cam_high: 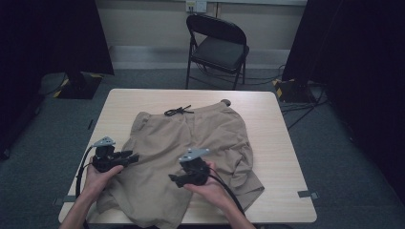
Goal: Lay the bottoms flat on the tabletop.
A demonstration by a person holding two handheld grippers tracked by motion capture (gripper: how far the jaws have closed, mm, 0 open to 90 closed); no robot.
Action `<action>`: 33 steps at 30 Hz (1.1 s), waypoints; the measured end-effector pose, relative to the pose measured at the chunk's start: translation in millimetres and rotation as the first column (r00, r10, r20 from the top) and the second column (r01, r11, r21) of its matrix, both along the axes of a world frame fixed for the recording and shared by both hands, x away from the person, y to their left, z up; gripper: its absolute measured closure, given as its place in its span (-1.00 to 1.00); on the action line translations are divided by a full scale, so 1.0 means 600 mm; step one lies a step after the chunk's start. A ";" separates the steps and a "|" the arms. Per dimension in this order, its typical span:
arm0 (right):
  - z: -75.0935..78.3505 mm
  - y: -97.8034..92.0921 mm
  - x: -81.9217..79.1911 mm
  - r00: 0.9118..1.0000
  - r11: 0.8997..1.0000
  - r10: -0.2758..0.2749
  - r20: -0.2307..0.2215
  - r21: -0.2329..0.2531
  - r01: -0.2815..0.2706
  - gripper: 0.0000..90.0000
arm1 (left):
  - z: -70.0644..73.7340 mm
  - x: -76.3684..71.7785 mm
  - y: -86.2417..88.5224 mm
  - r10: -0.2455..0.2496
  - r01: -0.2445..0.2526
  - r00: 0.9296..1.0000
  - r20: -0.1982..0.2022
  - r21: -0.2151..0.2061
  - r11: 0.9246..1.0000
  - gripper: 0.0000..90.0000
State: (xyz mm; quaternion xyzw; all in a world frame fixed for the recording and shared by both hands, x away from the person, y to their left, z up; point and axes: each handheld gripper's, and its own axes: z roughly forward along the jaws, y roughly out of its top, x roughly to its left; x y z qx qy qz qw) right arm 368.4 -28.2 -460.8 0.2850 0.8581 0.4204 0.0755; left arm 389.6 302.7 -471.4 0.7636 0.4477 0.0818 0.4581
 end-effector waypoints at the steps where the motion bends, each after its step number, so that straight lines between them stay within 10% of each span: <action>1: 0.003 -0.020 -0.002 1.000 1.000 -0.023 -0.001 0.004 0.023 -0.17 | 0.001 -0.006 -0.003 -0.013 0.013 1.000 0.003 0.000 1.000 0.18; 10: 0.013 -0.212 -0.022 0.973 0.972 -0.232 -0.018 0.016 0.232 -0.17 | -0.039 -0.016 -0.018 -0.021 0.022 1.000 -0.010 0.076 0.997 0.08; 15: 0.001 -0.269 -0.047 0.956 0.957 -0.291 -0.024 -0.002 0.291 -0.19 | -0.048 -0.011 -0.007 -0.017 0.017 1.000 -0.004 0.039 0.999 0.08; 24: -0.044 -0.289 -0.062 0.952 0.952 -0.303 -0.039 -0.050 0.301 -0.28 | -0.050 -0.009 -0.004 -0.017 0.017 1.000 0.003 0.031 0.999 0.08; 28: -0.045 -0.278 -0.048 0.958 0.955 -0.286 -0.005 -0.079 0.285 0.53 | -0.051 -0.008 -0.003 -0.018 0.018 1.000 -0.002 0.017 1.000 0.08; 33: -0.014 -0.269 -0.026 0.967 0.966 -0.257 -0.004 0.033 0.257 0.89 | -0.051 -0.008 -0.003 -0.018 0.018 1.000 -0.002 0.017 1.000 0.08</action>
